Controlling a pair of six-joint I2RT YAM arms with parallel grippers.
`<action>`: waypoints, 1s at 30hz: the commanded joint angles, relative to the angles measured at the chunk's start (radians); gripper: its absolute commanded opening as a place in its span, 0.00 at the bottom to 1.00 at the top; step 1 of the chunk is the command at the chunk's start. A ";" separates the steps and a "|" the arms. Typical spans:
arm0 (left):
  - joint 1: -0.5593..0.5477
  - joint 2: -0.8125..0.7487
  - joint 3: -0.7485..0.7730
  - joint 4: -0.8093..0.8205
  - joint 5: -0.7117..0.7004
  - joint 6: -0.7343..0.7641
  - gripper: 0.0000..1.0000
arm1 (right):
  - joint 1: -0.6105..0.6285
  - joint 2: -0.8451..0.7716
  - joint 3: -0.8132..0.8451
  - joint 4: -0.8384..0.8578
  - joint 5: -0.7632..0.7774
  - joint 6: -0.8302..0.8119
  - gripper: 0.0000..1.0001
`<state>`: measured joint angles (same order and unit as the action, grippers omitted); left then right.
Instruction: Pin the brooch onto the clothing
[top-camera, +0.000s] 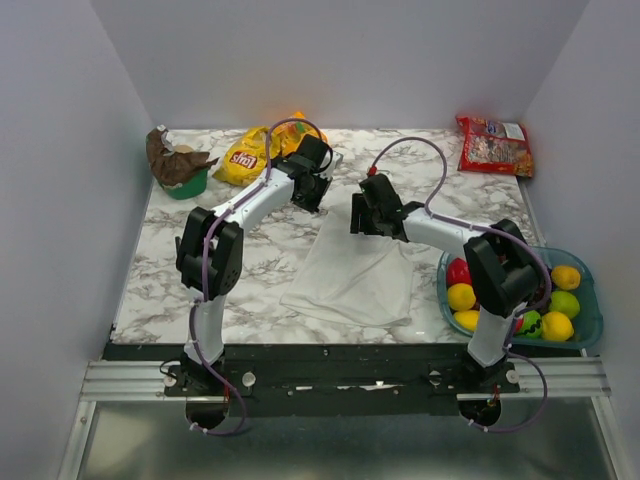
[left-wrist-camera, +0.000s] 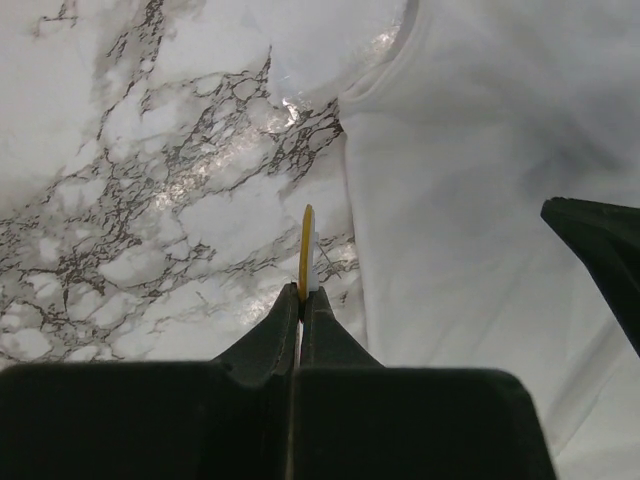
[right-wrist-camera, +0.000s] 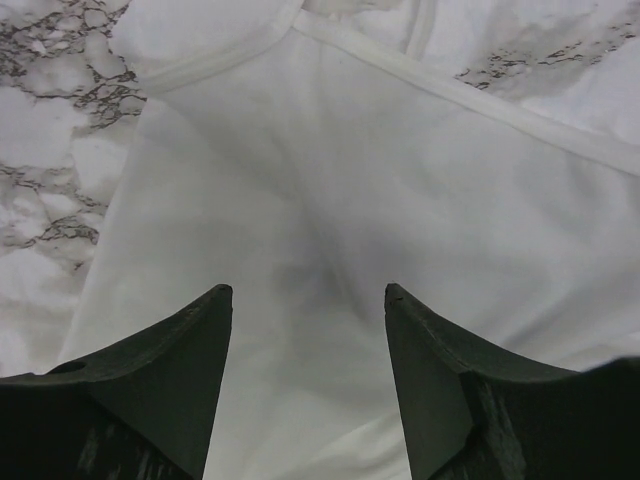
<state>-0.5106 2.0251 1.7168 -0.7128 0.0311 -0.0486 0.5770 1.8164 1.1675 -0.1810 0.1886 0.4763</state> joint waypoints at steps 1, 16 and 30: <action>0.007 -0.005 0.007 0.019 0.067 -0.022 0.00 | 0.006 0.067 0.067 -0.090 0.049 -0.041 0.67; 0.017 0.001 0.015 0.015 0.076 -0.048 0.00 | 0.004 0.184 0.167 -0.141 0.046 -0.051 0.12; -0.045 0.073 0.027 0.006 0.069 -0.056 0.00 | 0.006 0.060 0.133 -0.063 -0.107 0.004 0.01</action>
<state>-0.5304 2.0407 1.7184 -0.7036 0.0875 -0.0959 0.5770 1.9434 1.3098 -0.2844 0.1455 0.4458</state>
